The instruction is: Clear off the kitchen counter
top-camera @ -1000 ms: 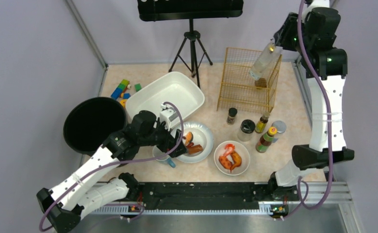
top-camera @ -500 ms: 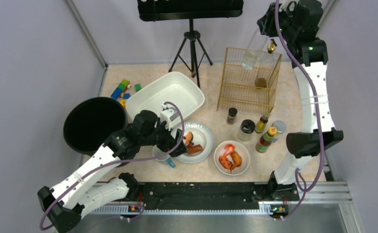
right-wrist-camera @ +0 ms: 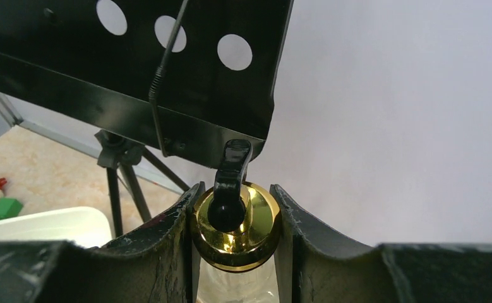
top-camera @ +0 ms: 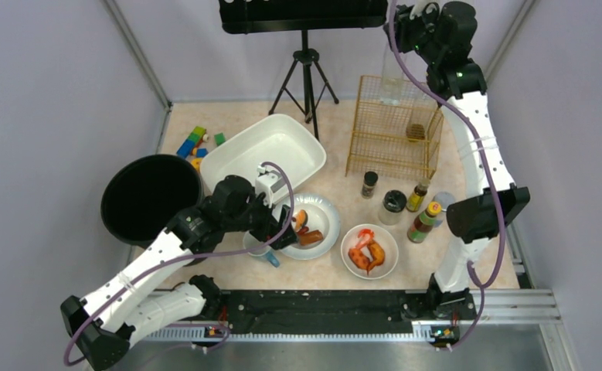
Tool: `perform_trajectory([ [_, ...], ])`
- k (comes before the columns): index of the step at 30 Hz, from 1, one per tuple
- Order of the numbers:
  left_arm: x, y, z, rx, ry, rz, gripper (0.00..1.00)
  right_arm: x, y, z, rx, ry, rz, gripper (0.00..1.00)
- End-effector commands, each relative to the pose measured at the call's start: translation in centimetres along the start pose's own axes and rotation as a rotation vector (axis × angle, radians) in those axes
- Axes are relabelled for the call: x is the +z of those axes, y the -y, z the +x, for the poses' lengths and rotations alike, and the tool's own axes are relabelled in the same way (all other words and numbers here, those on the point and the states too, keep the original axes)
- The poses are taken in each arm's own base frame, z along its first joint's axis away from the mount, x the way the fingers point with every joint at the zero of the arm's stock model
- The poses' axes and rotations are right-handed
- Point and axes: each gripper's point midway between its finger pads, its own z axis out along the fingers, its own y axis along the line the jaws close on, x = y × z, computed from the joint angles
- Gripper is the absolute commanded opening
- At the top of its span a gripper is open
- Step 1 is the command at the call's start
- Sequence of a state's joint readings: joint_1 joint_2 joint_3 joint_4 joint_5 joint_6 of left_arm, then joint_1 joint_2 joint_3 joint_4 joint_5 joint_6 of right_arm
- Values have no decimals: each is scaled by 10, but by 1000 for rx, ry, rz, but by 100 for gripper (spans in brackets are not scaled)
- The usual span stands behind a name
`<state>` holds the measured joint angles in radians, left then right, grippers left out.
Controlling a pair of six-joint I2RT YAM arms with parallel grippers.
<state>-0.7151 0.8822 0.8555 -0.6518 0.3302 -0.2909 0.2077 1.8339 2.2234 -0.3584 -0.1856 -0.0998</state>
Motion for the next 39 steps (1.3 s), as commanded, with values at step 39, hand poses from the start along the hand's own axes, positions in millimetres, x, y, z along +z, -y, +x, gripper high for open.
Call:
perform_trajectory([
  [39, 7, -7, -2, 12, -10, -29, 97, 10, 46, 87, 91, 159, -40, 0],
])
